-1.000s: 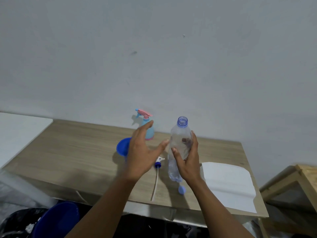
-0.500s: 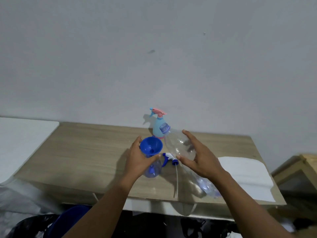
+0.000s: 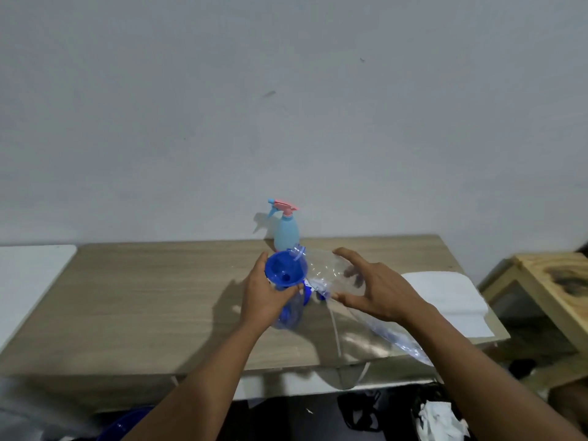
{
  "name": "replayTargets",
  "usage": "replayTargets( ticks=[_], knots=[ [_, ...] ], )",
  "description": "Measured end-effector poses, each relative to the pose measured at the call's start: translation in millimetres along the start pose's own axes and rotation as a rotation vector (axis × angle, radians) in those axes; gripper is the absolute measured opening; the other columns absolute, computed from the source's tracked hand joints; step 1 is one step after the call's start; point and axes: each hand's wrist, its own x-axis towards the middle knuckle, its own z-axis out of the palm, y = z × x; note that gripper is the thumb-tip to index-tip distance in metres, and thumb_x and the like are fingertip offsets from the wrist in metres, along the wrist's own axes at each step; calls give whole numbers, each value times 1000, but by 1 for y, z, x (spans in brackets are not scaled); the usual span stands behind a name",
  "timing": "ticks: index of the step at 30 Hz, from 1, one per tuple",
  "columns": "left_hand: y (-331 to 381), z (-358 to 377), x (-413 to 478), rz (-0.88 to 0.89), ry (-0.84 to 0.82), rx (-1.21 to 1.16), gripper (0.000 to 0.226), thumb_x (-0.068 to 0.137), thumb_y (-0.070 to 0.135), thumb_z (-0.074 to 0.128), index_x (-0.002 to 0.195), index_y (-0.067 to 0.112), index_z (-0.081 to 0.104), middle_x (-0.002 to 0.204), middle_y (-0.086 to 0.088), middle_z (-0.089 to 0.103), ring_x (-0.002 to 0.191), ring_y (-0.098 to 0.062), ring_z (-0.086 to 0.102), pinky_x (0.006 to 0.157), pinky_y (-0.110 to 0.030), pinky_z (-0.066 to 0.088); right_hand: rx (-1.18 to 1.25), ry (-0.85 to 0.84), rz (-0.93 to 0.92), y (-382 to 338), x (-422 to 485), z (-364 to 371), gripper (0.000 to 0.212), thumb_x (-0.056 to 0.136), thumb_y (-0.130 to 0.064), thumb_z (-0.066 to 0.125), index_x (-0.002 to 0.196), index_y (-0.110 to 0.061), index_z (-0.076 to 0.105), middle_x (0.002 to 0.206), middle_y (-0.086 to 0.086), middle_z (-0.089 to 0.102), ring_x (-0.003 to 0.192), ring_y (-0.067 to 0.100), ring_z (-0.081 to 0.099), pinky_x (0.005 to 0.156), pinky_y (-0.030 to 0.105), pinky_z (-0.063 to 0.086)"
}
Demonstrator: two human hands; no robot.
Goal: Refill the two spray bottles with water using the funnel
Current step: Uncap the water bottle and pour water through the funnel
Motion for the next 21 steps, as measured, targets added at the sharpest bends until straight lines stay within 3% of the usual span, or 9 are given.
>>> replayTargets(
  ticks=[5, 7, 10, 15, 21],
  knots=[
    [15, -9, -5, 0, -32, -46, 64, 65, 20, 92, 86, 50, 40, 88, 35, 49, 80, 24, 51, 65, -2, 41, -112, -78, 15, -6, 6, -16, 85, 73, -79, 56, 143, -61, 12, 121, -14, 67, 90, 9, 65, 82, 35, 56],
    [16, -11, -5, 18, -44, -54, 59, 65, 19, 92, 99, 42, 50, 88, 35, 47, 80, 24, 51, 64, 0, 41, -152, -92, 30, -6, 9, -21, 85, 73, -79, 57, 143, -63, 11, 122, -16, 67, 92, 9, 64, 83, 35, 55],
    [16, -14, -1, 30, -41, -61, 74, 64, 18, 92, 127, 13, 53, 89, 35, 48, 79, 20, 51, 65, 4, 39, -229, -100, 37, -4, 12, -27, 86, 75, -77, 58, 145, -62, 10, 122, -18, 67, 101, 12, 62, 83, 33, 53],
    [20, -15, 2, 55, -53, -97, 81, 64, 16, 92, 133, 11, 50, 92, 35, 49, 83, 30, 51, 67, 3, 40, -308, -118, 21, -6, 16, -35, 86, 75, -77, 57, 144, -62, 8, 123, -17, 67, 105, 13, 62, 84, 33, 52],
    [19, -15, 4, 61, -53, -102, 83, 63, 18, 93, 134, 11, 50, 92, 35, 51, 82, 27, 53, 67, 2, 41, -353, -145, 37, -7, 20, -42, 85, 75, -74, 59, 143, -65, 10, 124, -16, 66, 106, 14, 62, 79, 30, 47]
  ],
)
